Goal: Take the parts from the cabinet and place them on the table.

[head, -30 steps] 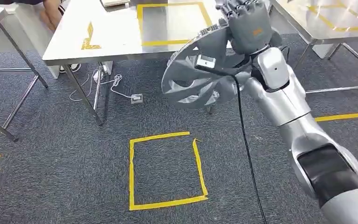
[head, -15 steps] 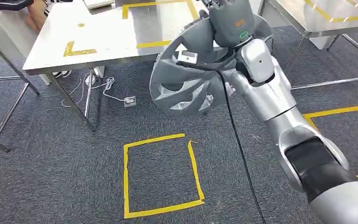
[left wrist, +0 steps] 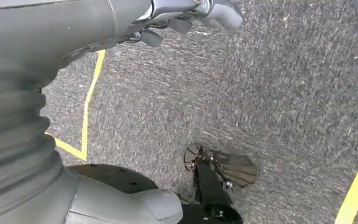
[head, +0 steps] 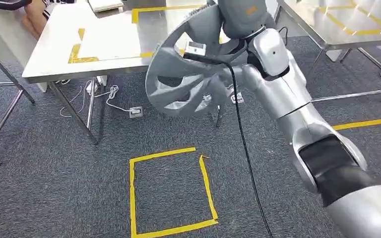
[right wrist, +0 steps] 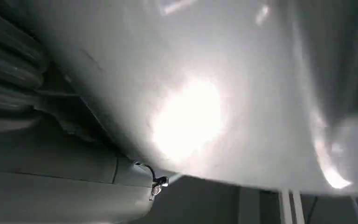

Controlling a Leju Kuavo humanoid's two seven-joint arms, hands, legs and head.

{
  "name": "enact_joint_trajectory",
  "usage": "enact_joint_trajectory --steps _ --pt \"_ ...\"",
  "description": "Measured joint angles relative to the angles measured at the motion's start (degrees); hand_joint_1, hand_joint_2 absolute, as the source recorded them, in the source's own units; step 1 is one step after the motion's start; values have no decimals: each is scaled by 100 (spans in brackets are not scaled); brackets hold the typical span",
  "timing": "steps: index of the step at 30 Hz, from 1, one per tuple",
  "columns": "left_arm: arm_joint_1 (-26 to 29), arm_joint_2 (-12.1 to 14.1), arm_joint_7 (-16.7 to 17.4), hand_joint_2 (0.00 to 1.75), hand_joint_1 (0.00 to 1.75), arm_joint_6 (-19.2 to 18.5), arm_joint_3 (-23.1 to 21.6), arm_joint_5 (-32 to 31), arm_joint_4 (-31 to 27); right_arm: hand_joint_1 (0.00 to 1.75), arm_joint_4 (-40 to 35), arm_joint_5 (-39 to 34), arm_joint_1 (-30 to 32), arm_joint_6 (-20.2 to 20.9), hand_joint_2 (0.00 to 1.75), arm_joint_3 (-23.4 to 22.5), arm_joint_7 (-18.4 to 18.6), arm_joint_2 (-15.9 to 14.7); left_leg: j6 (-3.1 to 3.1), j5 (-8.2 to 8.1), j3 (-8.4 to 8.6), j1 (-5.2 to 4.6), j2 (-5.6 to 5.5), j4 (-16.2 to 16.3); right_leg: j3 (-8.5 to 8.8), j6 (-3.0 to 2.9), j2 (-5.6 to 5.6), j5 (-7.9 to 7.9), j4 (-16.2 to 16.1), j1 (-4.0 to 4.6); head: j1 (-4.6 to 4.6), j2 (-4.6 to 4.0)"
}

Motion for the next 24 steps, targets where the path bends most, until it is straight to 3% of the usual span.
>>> enact_joint_trajectory --steps 1,2,4,5,6,7,9,10,11,13,14,15,16,18,19,20,21,24 --pt "10 0 6 175 0 -6 0 -28 2 175 -9 -13 77 -6 175 -6 43 -32 -12 -47 44 8 2 17 -2 18 -10 177 -163 -7 -4 0" --pt "10 -7 13 175 0 -22 0 -35 7 175 -31 -11 145 -18 175 -13 72 -61 -29 -102 89 20 2 41 114 27 -24 471 -549 -15 -2 0" --pt "5 -20 30 175 0 -37 0 -65 7 175 -81 136 218 -68 175 -22 204 -102 -84 -218 163 38 5 99 491 58 -69 1092 -1536 -42 0 0" --pt "-3 -13 53 175 0 -55 0 -98 4 175 -92 321 250 -109 175 -18 349 -109 -129 -256 175 27 11 114 504 48 -95 890 -1611 14 -11 0" --pt "-7 -11 63 175 0 -63 -2 -109 4 175 -101 467 259 -114 175 -11 454 -109 -172 -279 157 23 14 111 534 -66 -107 779 -1621 39 -7 0" --pt "-1 -11 68 175 0 -66 -4 -109 4 175 -105 551 295 -116 175 -7 520 -107 -211 -304 175 21 27 105 551 -121 -91 915 -1635 48 -11 0" --pt "-2 6 59 175 0 -79 -2 -79 2 175 -103 679 311 -107 175 -4 583 -83 -280 -296 231 11 33 149 611 -227 -70 890 -1639 22 -11 0" --pt "-13 22 39 175 0 -79 -2 -41 -2 175 -103 711 308 -103 175 -2 586 -43 -297 -312 176 21 36 255 679 -259 -68 881 -1672 3 -2 0" --pt "-25 22 11 175 0 -79 -2 -6 -2 175 -92 739 271 -96 175 -2 583 -2 -323 -311 47 28 21 525 730 -309 -70 847 -1673 -3 -48 0" --pt "-38 28 -7 175 0 -76 0 42 -2 175 -17 807 175 -92 175 9 586 167 -404 -549 -450 53 22 1297 773 -347 -56 793 -1672 -1 -63 0" --pt "-35 35 -4 175 0 -76 0 74 -2 175 35 831 147 -88 175 22 583 266 -422 -742 -714 57 21 1654 797 -349 -35 755 -1670 0 -61 0" --pt "-27 35 -2 175 0 -76 2 88 0 175 66 837 141 -83 175 35 583 324 -420 -831 -912 57 21 1857 835 -342 -19 715 -1666 1 -70 0" --pt "-25 35 0 175 0 -74 4 96 2 175 83 855 139 -72 175 57 564 390 -408 -750 -964 58 21 1799 882 -334 -12 677 -1665 1 -72 0" --pt "-24 35 9 175 0 -74 7 129 2 175 203 848 58 -70 175 87 542 520 -385 -207 -753 57 21 1087 1002 -313 -5 591 -1663 0 -74 0" --pt "-24 35 11 175 0 -74 7 131 2 175 225 848 9 -70 175 90 544 573 -339 148 -560 54 21 562 1070 -294 -4 544 -1665 0 -77 0" --pt "-19 35 11 175 0 -70 7 138 2 175 249 844 -33 -72 175 92 544 623 -286 403 -441 46 19 168 1099 -272 -5 502 -1673 0 -81 0" --pt "-23 37 11 175 0 -66 9 140 2 175 306 842 -76 -72 175 96 544 662 -265 122 -418 12 19 81 1123 -229 11 469 -1656 21 -111 0" --pt "-19 31 50 175 0 -48 13 168 4 175 391 835 -138 -79 175 114 498 745 -148 183 -305 17 14 64 1198 -116 15 457 -1656 31 -111 0"
